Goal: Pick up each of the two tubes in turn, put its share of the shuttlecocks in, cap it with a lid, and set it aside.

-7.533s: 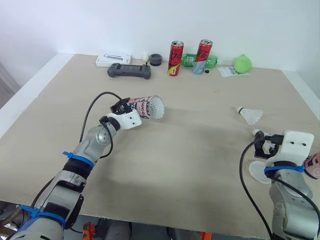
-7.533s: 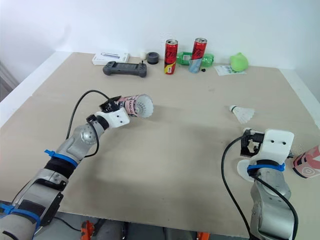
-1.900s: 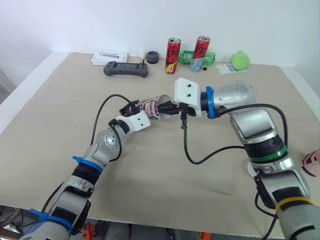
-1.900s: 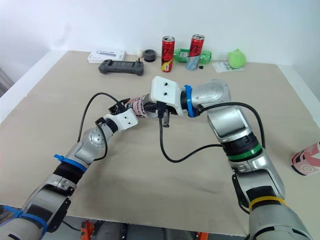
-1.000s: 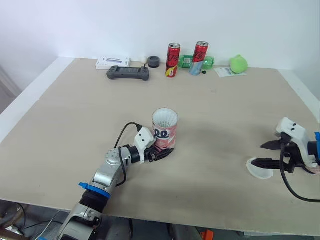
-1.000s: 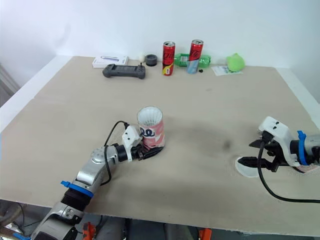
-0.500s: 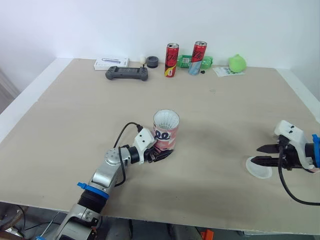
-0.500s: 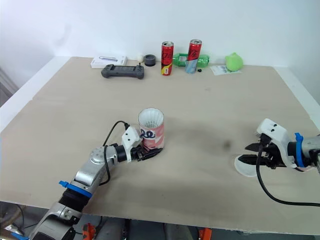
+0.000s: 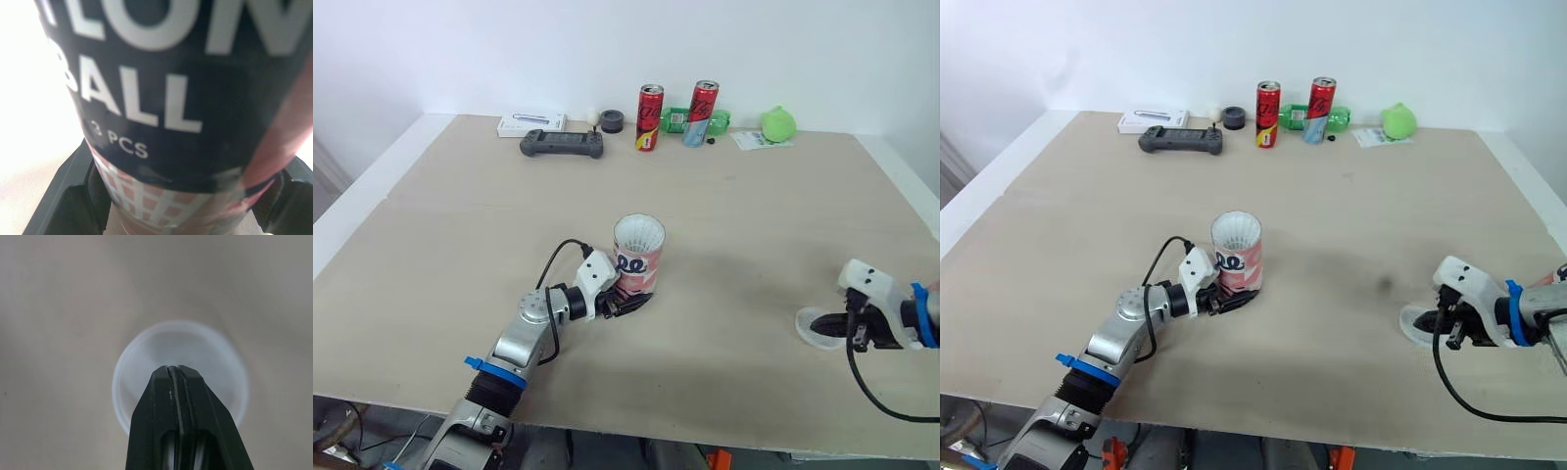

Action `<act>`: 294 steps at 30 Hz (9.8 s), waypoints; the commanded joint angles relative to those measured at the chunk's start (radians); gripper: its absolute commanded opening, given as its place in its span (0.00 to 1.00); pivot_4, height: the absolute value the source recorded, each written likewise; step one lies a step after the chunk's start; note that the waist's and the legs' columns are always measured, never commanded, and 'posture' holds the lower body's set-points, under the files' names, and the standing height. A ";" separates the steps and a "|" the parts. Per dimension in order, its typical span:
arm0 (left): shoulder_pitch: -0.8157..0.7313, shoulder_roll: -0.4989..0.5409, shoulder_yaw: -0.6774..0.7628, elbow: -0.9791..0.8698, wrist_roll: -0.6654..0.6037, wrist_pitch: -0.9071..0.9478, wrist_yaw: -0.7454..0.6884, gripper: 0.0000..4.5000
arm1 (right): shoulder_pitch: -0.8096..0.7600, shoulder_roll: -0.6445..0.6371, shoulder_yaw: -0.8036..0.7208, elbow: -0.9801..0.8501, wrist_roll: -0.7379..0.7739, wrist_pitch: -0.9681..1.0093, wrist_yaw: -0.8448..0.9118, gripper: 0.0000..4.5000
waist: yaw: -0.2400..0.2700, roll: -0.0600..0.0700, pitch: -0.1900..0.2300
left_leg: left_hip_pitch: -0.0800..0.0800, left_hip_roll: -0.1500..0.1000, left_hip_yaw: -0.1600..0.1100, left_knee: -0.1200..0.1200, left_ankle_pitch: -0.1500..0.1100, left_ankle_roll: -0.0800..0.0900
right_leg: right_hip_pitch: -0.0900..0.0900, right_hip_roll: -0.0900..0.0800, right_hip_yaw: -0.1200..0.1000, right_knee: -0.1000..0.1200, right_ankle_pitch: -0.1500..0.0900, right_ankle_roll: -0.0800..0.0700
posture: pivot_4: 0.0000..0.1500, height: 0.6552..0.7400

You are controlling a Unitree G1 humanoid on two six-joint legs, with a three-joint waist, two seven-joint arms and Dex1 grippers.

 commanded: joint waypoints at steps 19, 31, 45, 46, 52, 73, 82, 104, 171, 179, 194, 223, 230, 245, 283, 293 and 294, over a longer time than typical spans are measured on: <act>0.001 0.005 -0.002 -0.019 0.006 0.030 0.004 0.68 | -0.019 0.029 0.075 0.023 -0.046 -0.008 -0.014 0.99 | -0.001 -0.019 -0.006 | 0.001 0.001 0.000 0.000 0.000 0.000 | 0.000 0.000 -0.001 -0.001 0.000 0.000 | 1.00 1.00; -0.004 0.001 -0.002 -0.017 0.003 0.032 0.002 0.68 | -0.067 0.041 0.018 0.030 0.009 -0.017 0.010 0.99 | -0.001 -0.018 -0.006 | 0.001 0.002 0.001 0.000 -0.001 -0.001 | 0.000 0.000 -0.001 -0.001 0.000 0.000 | 1.00 1.00; -0.012 0.000 -0.001 -0.015 0.005 0.029 0.001 0.68 | -0.119 0.031 0.046 0.121 -0.005 -0.061 0.040 0.99 | -0.001 -0.012 -0.004 | -0.001 -0.004 0.002 0.000 -0.001 0.000 | -0.001 -0.005 0.000 -0.001 -0.001 -0.001 | 1.00 1.00; -0.012 0.000 -0.001 -0.015 0.005 0.030 0.001 0.68 | -0.126 0.033 0.045 0.124 -0.004 -0.065 0.042 0.99 | -0.001 -0.012 -0.004 | -0.001 -0.004 0.002 0.000 -0.001 0.000 | -0.001 -0.005 0.000 -0.001 -0.001 -0.001 | 1.00 1.00; -0.009 0.004 -0.001 -0.020 0.004 0.032 0.000 0.68 | -0.184 0.026 -0.010 0.090 0.088 0.000 0.070 0.99 | -0.001 -0.011 -0.004 | -0.001 -0.004 0.002 0.000 -0.001 0.000 | -0.001 -0.006 0.000 -0.001 -0.001 -0.001 | 1.00 1.00; -0.010 -0.005 -0.002 -0.012 0.004 0.029 0.006 0.68 | -0.213 0.027 0.122 0.312 -0.065 -0.078 0.050 0.63 | -0.001 -0.011 -0.004 | -0.001 -0.008 0.004 -0.001 -0.001 0.000 | -0.001 -0.011 0.000 -0.001 -0.001 0.000 | 1.00 1.00; -0.011 -0.005 0.001 -0.010 0.008 0.026 0.013 0.68 | -0.227 0.034 0.106 0.289 -0.046 -0.074 0.073 0.01 | -0.001 -0.011 -0.004 | -0.001 -0.008 0.004 -0.001 -0.001 0.000 | -0.001 -0.011 0.000 -0.001 -0.001 0.000 | 1.00 1.00; -0.079 -0.012 -0.016 0.063 0.037 0.008 0.016 0.68 | -1.098 0.431 0.414 -0.069 0.024 0.045 0.033 0.01 | 0.001 -0.005 0.001 | -0.008 -0.009 0.003 -0.002 -0.001 0.000 | -0.007 -0.012 -0.001 -0.003 -0.001 0.003 | 1.00 1.00; -0.059 -0.025 -0.021 0.050 0.058 0.002 0.035 0.68 | -1.183 0.474 0.573 -0.016 -0.309 -0.162 0.246 0.01 | 0.001 -0.004 0.001 | -0.010 -0.010 -0.001 -0.002 -0.002 0.001 | -0.007 -0.012 -0.004 -0.003 0.000 0.006 | 1.00 1.00; -0.058 -0.028 -0.021 0.050 0.058 0.004 0.034 0.68 | -1.175 0.463 0.568 -0.036 -0.316 -0.175 0.270 0.01 | 0.002 -0.004 0.001 | -0.010 -0.010 -0.001 -0.002 -0.002 0.001 | -0.006 -0.012 -0.004 -0.003 0.000 0.006 | 1.00 1.00; -0.062 -0.032 -0.020 0.056 0.060 0.001 0.032 0.68 | -1.181 0.457 0.565 -0.040 -0.332 -0.182 0.270 0.01 | 0.002 -0.004 0.001 | -0.010 -0.010 -0.002 -0.002 -0.002 0.001 | -0.006 -0.012 -0.005 -0.003 0.000 0.006 | 1.00 1.00; -0.073 -0.037 -0.020 0.070 0.062 -0.008 0.031 0.68 | -1.188 0.511 0.506 -0.101 -0.280 -0.167 0.285 0.01 | 0.001 -0.004 0.001 | -0.008 -0.010 -0.002 -0.002 -0.002 0.001 | -0.005 -0.012 -0.005 -0.003 0.000 0.005 | 1.00 1.00; -0.078 -0.040 -0.020 0.075 0.062 -0.010 0.031 0.68 | -1.213 0.511 0.489 -0.080 -0.257 -0.162 0.267 0.01 | 0.002 -0.004 0.001 | -0.008 -0.010 -0.003 -0.002 -0.002 0.001 | -0.005 -0.012 -0.006 -0.003 0.000 0.005 | 1.00 1.00; -0.075 -0.049 -0.024 0.081 0.063 -0.011 0.030 0.68 | -1.247 0.519 0.527 0.033 -0.286 -0.216 0.274 0.01 | 0.002 -0.004 0.001 | -0.009 -0.010 -0.003 -0.002 -0.002 0.001 | -0.005 -0.012 -0.006 -0.003 -0.001 0.005 | 1.00 1.00; -0.063 -0.042 -0.022 0.052 0.062 0.009 0.034 0.68 | -1.215 0.518 0.539 0.042 -0.345 -0.278 0.262 0.01 | 0.001 -0.004 0.001 | -0.008 -0.010 -0.003 -0.003 -0.002 0.001 | -0.005 -0.012 -0.006 -0.003 -0.001 0.005 | 1.00 1.00; -0.071 -0.038 -0.021 0.059 0.060 0.008 0.026 0.68 | -1.219 0.507 0.517 -0.027 -0.333 -0.246 0.252 0.01 | 0.001 -0.004 0.001 | -0.008 -0.010 -0.003 -0.003 -0.002 0.001 | -0.005 -0.012 -0.006 -0.003 -0.001 0.005 | 1.00 1.00; -0.074 -0.038 -0.021 0.061 0.060 0.008 0.025 0.68 | -1.219 0.507 0.517 -0.029 -0.333 -0.244 0.251 0.01 | 0.001 -0.004 0.001 | -0.008 -0.010 -0.003 -0.003 -0.002 0.001 | -0.005 -0.012 -0.006 -0.003 -0.001 0.005 | 1.00 1.00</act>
